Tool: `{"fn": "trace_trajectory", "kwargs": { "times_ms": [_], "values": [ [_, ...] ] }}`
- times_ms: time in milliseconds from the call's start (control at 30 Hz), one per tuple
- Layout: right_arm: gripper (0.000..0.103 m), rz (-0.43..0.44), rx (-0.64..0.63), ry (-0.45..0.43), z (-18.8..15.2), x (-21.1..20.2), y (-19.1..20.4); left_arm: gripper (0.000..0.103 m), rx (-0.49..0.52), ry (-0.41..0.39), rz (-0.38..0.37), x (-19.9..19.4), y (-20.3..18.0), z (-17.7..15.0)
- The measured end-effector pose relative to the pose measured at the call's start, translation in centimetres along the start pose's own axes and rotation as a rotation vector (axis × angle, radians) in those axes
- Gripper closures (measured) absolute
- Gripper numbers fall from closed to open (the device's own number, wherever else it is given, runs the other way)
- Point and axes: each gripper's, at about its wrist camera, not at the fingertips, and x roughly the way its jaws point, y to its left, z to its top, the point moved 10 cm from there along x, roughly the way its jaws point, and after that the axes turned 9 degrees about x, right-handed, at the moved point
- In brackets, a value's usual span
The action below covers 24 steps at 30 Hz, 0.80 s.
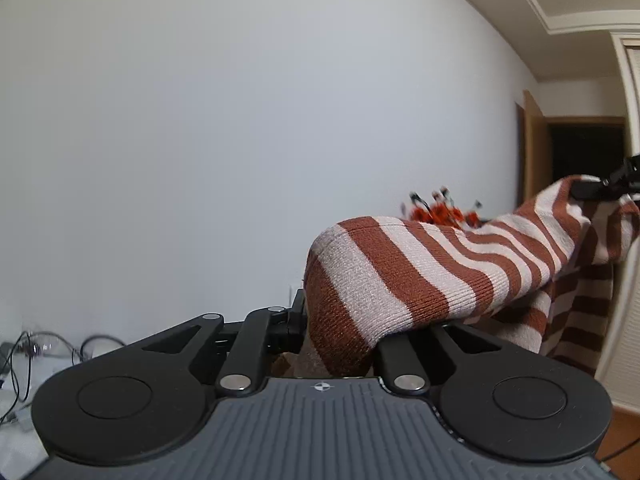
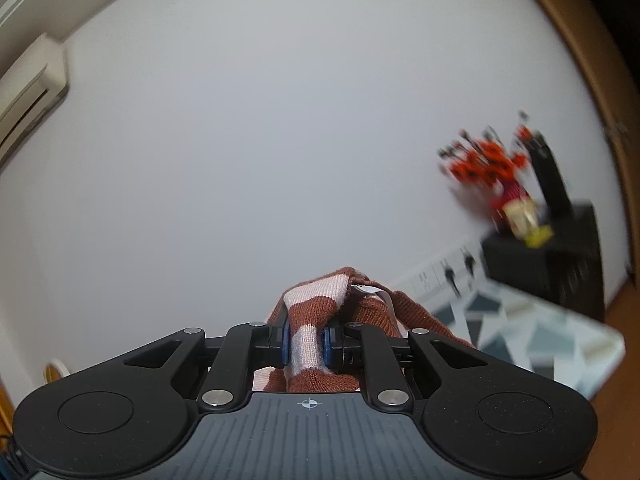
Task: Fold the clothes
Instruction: 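Carry the held striped sweater with both grippers over to the patterned bed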
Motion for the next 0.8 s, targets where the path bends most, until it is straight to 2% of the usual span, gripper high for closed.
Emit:
{"fn": "trace_trajectory", "kwargs": {
  "times_ms": [100, 200, 333, 400, 467, 667, 733, 800],
  "values": [
    [0.09, 0.054, -0.069, -0.015, 4.3, 3.5, 1.0, 0.09, -0.015, -0.037, 0.056, 1.7, 0.2, 2.1],
    [0.09, 0.129, -0.163, -0.044, 7.7, 7.1, 3.1, 0.09, 0.016, -0.082, 0.129, 2.6, 1.2, 3.7],
    [0.089, 0.19, -0.22, -0.009, 8.5, 13.3, 4.4, 0.09, 0.042, -0.046, 0.205, 4.6, 4.2, 2.9],
    [0.089, 0.18, -0.221, 0.064, 6.6, 17.7, 3.4, 0.09, 0.041, 0.025, 0.225, 6.1, 6.2, 0.3],
    [0.089, 0.149, -0.215, 0.15, 3.7, 22.1, 1.5, 0.09, 0.025, 0.13, 0.216, 7.9, 8.0, -3.9],
    [0.089, -0.046, -0.158, 0.476, -10.9, 34.9, -8.1, 0.089, 0.013, 0.493, 0.166, 12.4, 11.3, -18.9],
    [0.089, -0.114, -0.125, 0.586, -15.8, 37.5, -11.5, 0.089, 0.011, 0.578, 0.147, 12.9, 11.2, -22.1],
    [0.089, -0.168, -0.1, 0.664, -19.8, 38.5, -14.0, 0.089, 0.005, 0.633, 0.122, 14.3, 10.0, -23.6]
  ]
}}
